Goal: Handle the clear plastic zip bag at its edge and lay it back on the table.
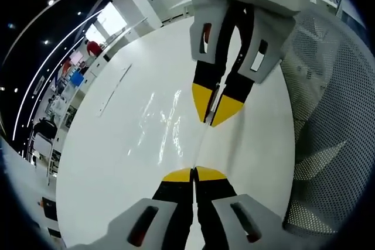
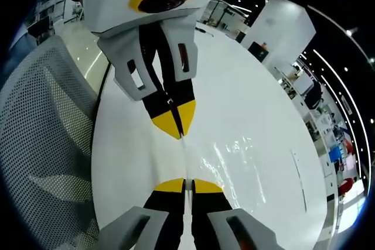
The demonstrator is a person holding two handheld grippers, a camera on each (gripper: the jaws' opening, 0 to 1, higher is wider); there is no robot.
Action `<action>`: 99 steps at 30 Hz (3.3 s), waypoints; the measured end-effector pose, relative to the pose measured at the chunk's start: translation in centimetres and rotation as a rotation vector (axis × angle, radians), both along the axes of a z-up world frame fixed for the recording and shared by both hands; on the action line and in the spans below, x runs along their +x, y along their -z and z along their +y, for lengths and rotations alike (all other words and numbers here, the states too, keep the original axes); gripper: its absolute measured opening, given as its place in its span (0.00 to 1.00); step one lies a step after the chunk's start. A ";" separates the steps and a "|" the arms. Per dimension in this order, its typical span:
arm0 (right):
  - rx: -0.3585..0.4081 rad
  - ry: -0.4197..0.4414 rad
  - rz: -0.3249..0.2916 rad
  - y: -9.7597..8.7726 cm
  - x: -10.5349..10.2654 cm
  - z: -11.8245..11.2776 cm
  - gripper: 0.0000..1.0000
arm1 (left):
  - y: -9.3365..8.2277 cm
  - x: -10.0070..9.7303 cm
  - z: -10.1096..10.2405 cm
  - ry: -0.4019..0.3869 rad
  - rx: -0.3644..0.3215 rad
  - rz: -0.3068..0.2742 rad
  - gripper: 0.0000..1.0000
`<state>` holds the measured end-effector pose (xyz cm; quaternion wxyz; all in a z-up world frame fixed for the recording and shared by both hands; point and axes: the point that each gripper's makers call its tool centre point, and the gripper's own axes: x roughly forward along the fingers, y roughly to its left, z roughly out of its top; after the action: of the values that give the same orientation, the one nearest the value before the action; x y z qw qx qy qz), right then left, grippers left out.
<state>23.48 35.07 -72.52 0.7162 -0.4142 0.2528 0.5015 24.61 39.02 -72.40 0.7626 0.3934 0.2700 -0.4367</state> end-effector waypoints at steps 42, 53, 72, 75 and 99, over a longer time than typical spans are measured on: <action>0.012 0.041 0.002 0.5 -0.1 -1.5 0.00 | 0.0 -0.1 0.8 -0.037 0.017 0.000 0.00; 0.012 0.046 0.003 0.3 -0.3 -1.8 0.00 | 0.0 -0.1 0.9 -0.041 0.018 0.001 0.00; 0.004 0.047 0.002 0.4 0.0 -2.2 0.00 | 0.1 0.1 1.3 -0.054 0.014 0.002 0.00; 0.002 0.046 0.001 0.5 0.0 -2.3 0.00 | 0.0 0.0 1.3 -0.056 0.014 0.003 0.00; -0.007 0.061 0.000 0.3 0.0 -3.1 0.00 | -0.1 0.1 1.7 -0.072 0.014 0.009 0.00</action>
<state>23.49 31.99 -72.78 0.7298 -0.4089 0.2668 0.4786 24.68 40.73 -72.34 0.7740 0.3868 0.2904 -0.4087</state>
